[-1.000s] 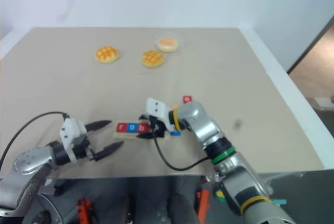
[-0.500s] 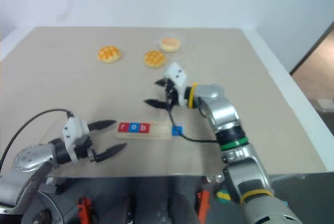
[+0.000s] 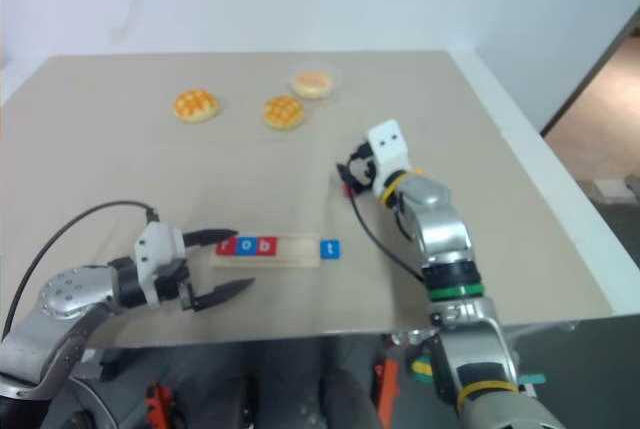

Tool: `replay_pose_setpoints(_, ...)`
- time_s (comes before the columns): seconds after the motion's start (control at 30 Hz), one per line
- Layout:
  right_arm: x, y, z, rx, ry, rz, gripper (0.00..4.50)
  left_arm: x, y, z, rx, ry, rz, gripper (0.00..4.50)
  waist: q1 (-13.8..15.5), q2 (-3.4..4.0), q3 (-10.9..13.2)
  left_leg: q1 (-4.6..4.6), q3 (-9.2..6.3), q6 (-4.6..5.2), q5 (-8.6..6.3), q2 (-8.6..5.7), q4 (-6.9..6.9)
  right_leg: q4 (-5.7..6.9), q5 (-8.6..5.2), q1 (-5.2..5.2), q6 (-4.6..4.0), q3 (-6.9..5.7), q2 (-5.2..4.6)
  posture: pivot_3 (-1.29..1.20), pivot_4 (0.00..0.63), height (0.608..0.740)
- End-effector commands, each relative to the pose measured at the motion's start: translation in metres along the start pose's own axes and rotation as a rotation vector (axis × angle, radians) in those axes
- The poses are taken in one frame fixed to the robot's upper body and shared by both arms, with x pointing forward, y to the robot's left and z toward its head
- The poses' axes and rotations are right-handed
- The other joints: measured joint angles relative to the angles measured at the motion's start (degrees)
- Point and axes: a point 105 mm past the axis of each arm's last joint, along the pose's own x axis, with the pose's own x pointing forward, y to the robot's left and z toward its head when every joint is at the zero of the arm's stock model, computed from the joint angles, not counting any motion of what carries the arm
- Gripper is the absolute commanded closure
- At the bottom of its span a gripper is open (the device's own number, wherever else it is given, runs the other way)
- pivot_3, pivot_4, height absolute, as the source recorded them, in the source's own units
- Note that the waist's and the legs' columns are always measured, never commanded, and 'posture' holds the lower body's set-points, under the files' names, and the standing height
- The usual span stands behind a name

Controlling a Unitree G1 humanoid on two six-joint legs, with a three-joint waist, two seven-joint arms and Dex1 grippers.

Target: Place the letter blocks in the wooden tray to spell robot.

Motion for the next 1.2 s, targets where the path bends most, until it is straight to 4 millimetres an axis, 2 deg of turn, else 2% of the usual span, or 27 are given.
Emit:
replay_pose_setpoints(0.03, -0.004, 0.002, -0.002, 0.035, 0.009, -0.1, 0.06, 0.006, 0.0, 0.012, 0.038, -0.044, 0.003, 0.0, 0.0, 0.0, 0.0, 0.0, 0.0, 0.0, 0.0, 0.0, 0.01, 0.0, 0.0, 0.01, 0.01, 0.0, -0.01, 0.0, 0.15, 0.74)
replay_pose_setpoints(0.17, -0.006, 0.004, -0.023, 0.062, 0.084, -0.18, 0.06, 0.01, 0.001, 0.016, 0.047, -0.058, 0.005, 0.0, 0.0, 0.0, 0.0, -0.02, 0.09, -0.03, 0.06, -0.15, 0.06, -0.01, 0.08, 0.0, 0.14, 0.07, -0.15, 0.0, 0.15, 0.74)
replay_pose_setpoints(0.43, -0.001, 0.012, -0.037, 0.12, 0.121, -0.211, 0.06, 0.01, -0.002, 0.011, 0.051, -0.033, -0.005, 0.0, -0.09, 0.0, 0.0, -0.01, 0.15, -0.02, 0.07, -0.13, 0.06, -0.03, 0.09, -0.02, 0.19, 0.13, -0.11, 0.0, 0.15, 0.74)
replay_pose_setpoints(0.53, -0.001, 0.015, -0.038, 0.16, 0.125, -0.241, 0.87, 0.01, -0.001, 0.01, 0.056, -0.024, -0.002, 0.0, -0.09, 0.0, 0.0, -0.01, 0.12, -0.02, 0.07, -0.08, 0.05, -0.02, 0.09, -0.02, 0.15, 0.11, -0.06, 0.0, 0.15, 0.74)
replay_pose_setpoints(0.63, -0.004, 0.015, -0.041, 0.185, 0.144, -0.279, 2.04, 0.01, -0.001, 0.009, 0.056, -0.019, -0.002, 0.0, -0.09, 0.0, 0.0, -0.01, 0.11, -0.02, 0.07, -0.08, 0.05, -0.02, 0.11, -0.02, 0.14, 0.1, -0.07, 0.0, 0.15, 0.74)
replay_pose_setpoints(0.67, -0.006, 0.016, -0.042, 0.187, 0.151, -0.293, 2.24, 0.01, -0.001, 0.008, 0.055, -0.017, -0.003, 0.0, -0.09, 0.0, 0.0, -0.01, 0.12, -0.02, 0.07, -0.08, 0.05, -0.02, 0.11, -0.01, 0.14, 0.11, -0.07, 0.0, 0.15, 0.74)
replay_pose_setpoints(0.77, -0.016, 0.023, -0.044, 0.19, 0.171, -0.302, 3.26, 0.009, -0.004, 0.006, 0.048, -0.009, -0.011, 0.0, -0.04, 0.0, -0.01, -0.01, 0.12, -0.02, 0.07, -0.12, 0.05, -0.03, 0.07, 0.0, 0.2, 0.11, -0.13, 0.0, 0.15, 0.74)
replay_pose_setpoints(1.03, -0.067, 0.031, -0.042, 0.206, 0.203, -0.254, 3.27, 0.008, -0.006, 0.003, 0.051, 0.017, -0.035, 0.0, 0.07, 0.0, -0.05, -0.05, 0.0, -0.03, 0.06, -0.2, 0.02, -0.03, -0.05, 0.01, 0.24, 0.02, -0.22, 0.0, 0.15, 0.74)
replay_pose_setpoints(1.2, -0.103, 0.047, -0.037, 0.214, 0.223, -0.204, 3.27, 0.007, -0.005, 0.002, 0.056, 0.026, -0.046, 0.0, -0.03, 0.0, -0.04, -0.05, -0.04, -0.03, 0.07, -0.18, 0.02, -0.02, -0.04, -0.01, 0.21, 0.0, -0.2, 0.0, 0.15, 0.74)
